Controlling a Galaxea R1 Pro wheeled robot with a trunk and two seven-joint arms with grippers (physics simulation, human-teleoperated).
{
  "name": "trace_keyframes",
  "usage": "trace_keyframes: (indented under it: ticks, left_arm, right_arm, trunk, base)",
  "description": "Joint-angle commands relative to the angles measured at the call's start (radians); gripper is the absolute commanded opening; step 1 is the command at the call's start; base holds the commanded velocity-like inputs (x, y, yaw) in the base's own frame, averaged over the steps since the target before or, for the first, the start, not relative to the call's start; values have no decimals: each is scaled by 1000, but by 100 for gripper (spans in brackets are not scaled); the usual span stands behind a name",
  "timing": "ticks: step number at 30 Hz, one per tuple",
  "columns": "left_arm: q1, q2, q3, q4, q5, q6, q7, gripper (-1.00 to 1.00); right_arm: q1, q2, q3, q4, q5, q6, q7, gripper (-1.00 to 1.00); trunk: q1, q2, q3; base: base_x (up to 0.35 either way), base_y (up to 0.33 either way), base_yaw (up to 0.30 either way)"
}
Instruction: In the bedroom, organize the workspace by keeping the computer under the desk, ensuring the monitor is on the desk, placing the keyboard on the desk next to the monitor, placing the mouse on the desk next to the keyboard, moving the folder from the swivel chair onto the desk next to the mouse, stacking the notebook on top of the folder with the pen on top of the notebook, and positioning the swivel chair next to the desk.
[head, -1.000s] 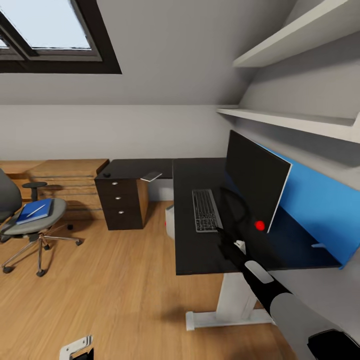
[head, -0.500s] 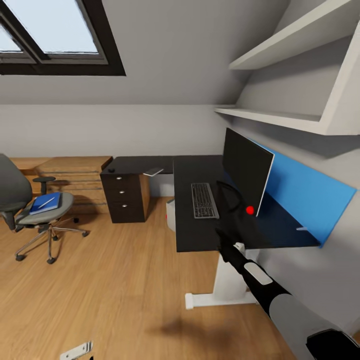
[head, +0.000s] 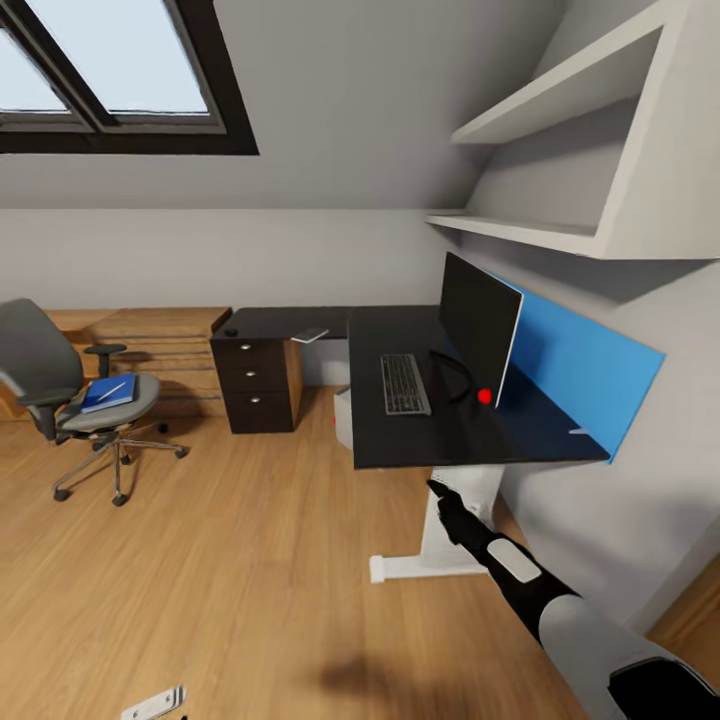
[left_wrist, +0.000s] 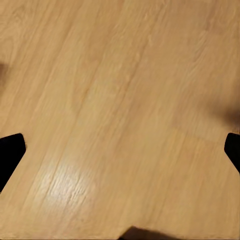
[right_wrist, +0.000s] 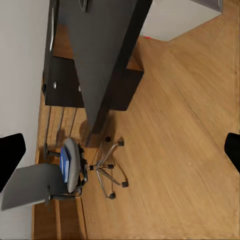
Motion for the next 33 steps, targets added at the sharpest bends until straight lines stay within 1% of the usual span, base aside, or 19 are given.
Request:
trace_keyframes:
  ticks: [1, 2, 6, 7, 8, 12, 13, 16, 20, 21, 24, 28, 33]
  left_arm:
    - [0, -1, 2, -2, -2, 6, 0, 100]
    - [0, -2, 2, -2, -3, 6, 0, 100]
    - [0, -2, 1, -2, -3, 6, 0, 100]
    - [0, -2, 1, -2, -3, 6, 0, 100]
    - [0, -3, 1, -2, -3, 6, 0, 100]
    - [0, -4, 0, -2, -3, 6, -1, 100]
    - [0, -4, -1, -2, -2, 6, -2, 100]
    - [0, -5, -2, -2, -2, 5, -3, 100]
    - [0, -6, -3, -2, -1, 5, -4, 100]
    - [0, -7, -3, -3, -1, 4, -4, 100]
    - [0, -7, -4, -2, -1, 5, -4, 100]
    - [0, -7, -4, -2, -1, 5, -4, 100]
    - [0, -7, -4, -2, -1, 7, -3, 100]
  right_arm:
    - [-1, 0, 5, 5, 6, 3, 3, 100]
    - [0, 1, 5, 15, 30, 3, 3, 100]
    - [1, 8, 5, 41, 71, 2, 2, 100]
    - [3, 14, 5, 62, 89, -2, 2, 100]
    - [5, 17, 5, 74, 98, -8, 2, 100]
    - [11, 31, 6, 134, 145, -65, 2, 100]
    - [13, 42, 6, 167, 176, -115, 1, 100]
    - [18, 65, 5, 223, 229, -217, 1, 100]
    - [39, 93, 4, 290, 298, -394, -2, 100]
    - [104, 111, 4, 321, 343, -613, -4, 100]
    - [149, 115, 4, 328, 354, -702, -4, 100]
    - [192, 114, 1, 333, 361, -768, -5, 100]
    - [222, 113, 1, 336, 364, -792, -14, 100]
  trunk:
    - [-1, -1, -1]
    - [-1, -1, -1]
    - [-1, -1, -1]
    - [-1, -1, -1]
    - [-1, -1, -1]
    - [-1, -1, -1]
    - [-1, -1, -1]
    - [-1, -1, -1]
    - [-16, 27, 12]
    - [-20, 34, 15]
    - [-31, 55, 24]
    - [-47, 83, 37]
    - [-66, 118, 52]
  base:
    - [-334, 0, 0]
    - [-334, 0, 0]
    - [-334, 0, 0]
    - [-329, 0, 0]
    - [-304, 0, 0]
    - [-193, 0, 0]
    - [-86, 0, 0]
    - [-56, 0, 0]
    - [-26, 0, 0]
    - [-6, 0, 0]
    - [-4, 0, 0]
    - [-1, 0, 0]
    - [0, 0, 0]
